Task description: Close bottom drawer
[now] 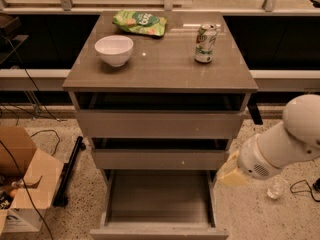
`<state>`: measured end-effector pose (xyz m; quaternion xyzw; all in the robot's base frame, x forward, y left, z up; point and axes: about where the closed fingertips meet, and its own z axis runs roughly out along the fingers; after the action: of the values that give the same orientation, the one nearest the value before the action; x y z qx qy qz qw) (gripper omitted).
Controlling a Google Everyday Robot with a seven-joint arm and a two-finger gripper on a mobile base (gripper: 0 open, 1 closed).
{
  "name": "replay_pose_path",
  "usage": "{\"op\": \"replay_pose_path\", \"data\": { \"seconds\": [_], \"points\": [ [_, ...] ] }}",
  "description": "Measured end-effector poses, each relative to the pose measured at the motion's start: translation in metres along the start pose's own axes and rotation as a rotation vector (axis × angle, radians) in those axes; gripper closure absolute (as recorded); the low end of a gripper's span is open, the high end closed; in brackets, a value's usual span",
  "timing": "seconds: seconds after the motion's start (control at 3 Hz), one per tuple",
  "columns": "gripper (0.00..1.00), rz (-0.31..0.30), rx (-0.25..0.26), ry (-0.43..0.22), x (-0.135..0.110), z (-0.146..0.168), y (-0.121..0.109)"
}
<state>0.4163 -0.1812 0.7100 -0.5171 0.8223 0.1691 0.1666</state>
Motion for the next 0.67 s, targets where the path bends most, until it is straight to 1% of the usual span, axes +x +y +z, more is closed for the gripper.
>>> {"op": "replay_pose_path", "data": {
  "seconds": [0.33, 0.67],
  "points": [
    [1.0, 0.048, -0.051, -0.027, 0.025, 0.056, -0.001],
    [1.0, 0.094, -0.096, -0.05, 0.049, 0.1, -0.002]
  ]
}}
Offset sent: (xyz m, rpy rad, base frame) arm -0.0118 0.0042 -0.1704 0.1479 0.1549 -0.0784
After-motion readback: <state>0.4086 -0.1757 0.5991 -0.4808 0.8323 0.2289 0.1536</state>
